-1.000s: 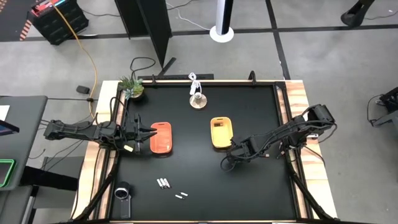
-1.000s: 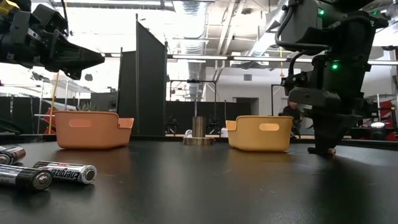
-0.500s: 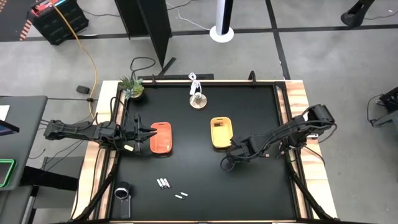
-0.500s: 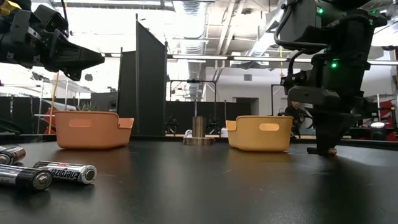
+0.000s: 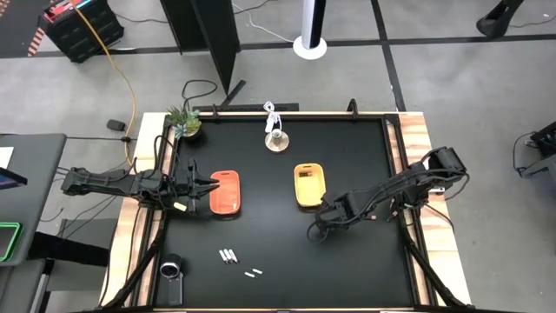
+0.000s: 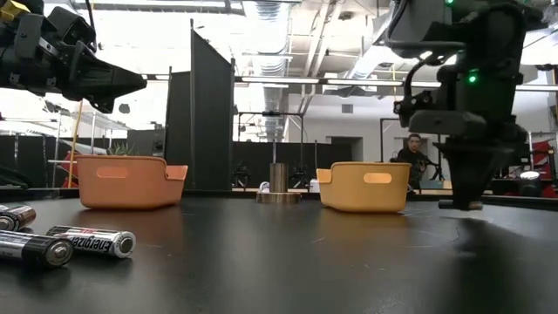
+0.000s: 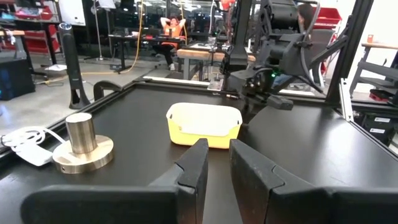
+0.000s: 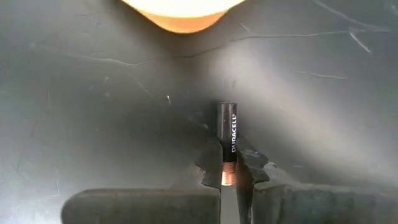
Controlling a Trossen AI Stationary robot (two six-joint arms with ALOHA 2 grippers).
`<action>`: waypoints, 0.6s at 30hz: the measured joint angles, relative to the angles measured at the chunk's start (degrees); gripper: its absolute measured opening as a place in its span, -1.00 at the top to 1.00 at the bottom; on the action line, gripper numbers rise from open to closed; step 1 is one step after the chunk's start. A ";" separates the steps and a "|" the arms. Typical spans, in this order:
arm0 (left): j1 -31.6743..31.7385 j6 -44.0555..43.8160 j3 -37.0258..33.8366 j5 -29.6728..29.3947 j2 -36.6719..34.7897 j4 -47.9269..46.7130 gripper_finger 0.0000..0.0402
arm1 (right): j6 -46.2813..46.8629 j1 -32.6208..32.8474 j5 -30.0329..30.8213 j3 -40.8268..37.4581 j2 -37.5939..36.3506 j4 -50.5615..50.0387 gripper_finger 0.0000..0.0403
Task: Sort batteries
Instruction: Put the black battery into the yellow bin
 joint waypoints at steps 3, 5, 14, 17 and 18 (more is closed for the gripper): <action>0.00 0.00 0.01 0.00 0.00 0.00 0.68 | 0.01 0.69 -0.16 1.85 0.00 -1.93 0.88; -0.01 0.00 -0.01 0.00 0.00 0.00 0.68 | 0.00 1.21 -0.20 3.48 0.00 -4.00 0.88; 0.01 0.00 -0.01 0.00 0.00 0.00 0.68 | -6.55 2.53 -4.76 13.06 -0.11 -13.92 0.88; 0.01 0.00 -0.01 0.00 0.00 0.00 0.68 | -11.73 2.49 -4.78 16.25 -0.11 -14.88 0.88; 0.00 0.02 0.00 0.00 0.00 0.00 0.68 | -13.70 2.21 -4.60 17.19 -0.11 -14.91 0.88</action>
